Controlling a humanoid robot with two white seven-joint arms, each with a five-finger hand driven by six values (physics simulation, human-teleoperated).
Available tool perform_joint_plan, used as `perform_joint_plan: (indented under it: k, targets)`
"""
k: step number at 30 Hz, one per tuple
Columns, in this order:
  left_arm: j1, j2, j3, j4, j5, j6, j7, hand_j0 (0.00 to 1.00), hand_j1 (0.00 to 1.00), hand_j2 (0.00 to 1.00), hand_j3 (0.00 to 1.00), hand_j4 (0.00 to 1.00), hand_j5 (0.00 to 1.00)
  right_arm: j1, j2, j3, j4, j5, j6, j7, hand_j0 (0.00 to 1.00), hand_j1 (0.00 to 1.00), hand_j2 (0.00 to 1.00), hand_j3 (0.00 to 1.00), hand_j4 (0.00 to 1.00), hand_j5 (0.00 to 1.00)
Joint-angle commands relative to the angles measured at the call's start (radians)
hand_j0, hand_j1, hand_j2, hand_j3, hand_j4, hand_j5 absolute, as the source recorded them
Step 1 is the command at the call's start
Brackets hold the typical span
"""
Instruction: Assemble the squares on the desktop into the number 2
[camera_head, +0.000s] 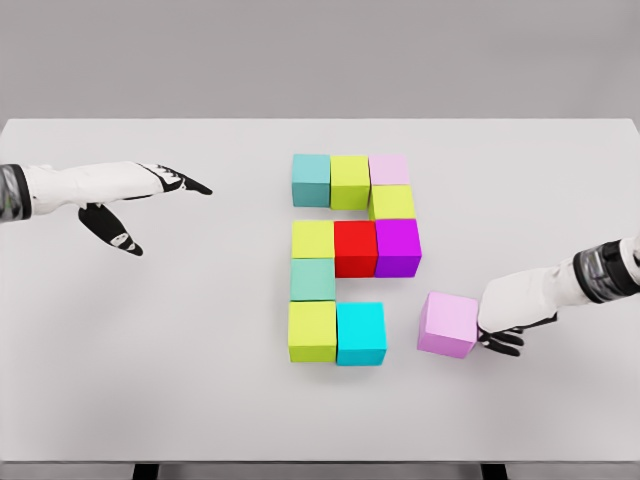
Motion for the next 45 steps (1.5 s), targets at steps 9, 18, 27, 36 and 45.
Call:
perform_joint_plan:
  k: [9, 18, 27, 36, 45]
  targets:
    - [0.0, -0.002, 0.001, 0.008, 0.005, 0.002, 0.0, 1.0, 1.0, 1.0, 1.0, 1.0, 1.0, 0.0, 0.013, -0.001, -0.021, -0.004, 0.001, 0.0, 0.1, 0.1, 0.1, 0.1, 0.1, 0.1]
    - [-0.002, -0.005, 0.001, 0.009, 0.005, 0.002, 0.0, 1.0, 1.0, 1.0, 1.0, 1.0, 1.0, 0.0, 0.025, -0.004, -0.021, -0.004, 0.001, 0.0, 0.1, 0.1, 0.1, 0.1, 0.1, 0.1]
    - [0.0, -0.002, 0.001, 0.009, 0.007, 0.002, 0.0, 1.0, 1.0, 1.0, 1.0, 1.0, 1.0, -0.003, 0.032, -0.009, -0.031, -0.004, 0.001, 0.0, 0.1, 0.1, 0.1, 0.1, 0.1, 0.1]
    - [0.0, -0.005, 0.002, 0.009, 0.007, 0.003, 0.0, 1.0, 1.0, 1.0, 1.0, 1.0, 1.0, -0.006, 0.045, -0.01, -0.031, -0.004, 0.001, 0.0, 0.1, 0.1, 0.1, 0.1, 0.1, 0.1]
    - [0.0, -0.008, 0.001, 0.009, 0.008, 0.003, 0.0, 1.0, 1.0, 1.0, 1.0, 1.0, 1.0, -0.006, 0.049, -0.01, -0.034, -0.005, 0.001, 0.0, 0.1, 0.1, 0.1, 0.1, 0.1, 0.1]
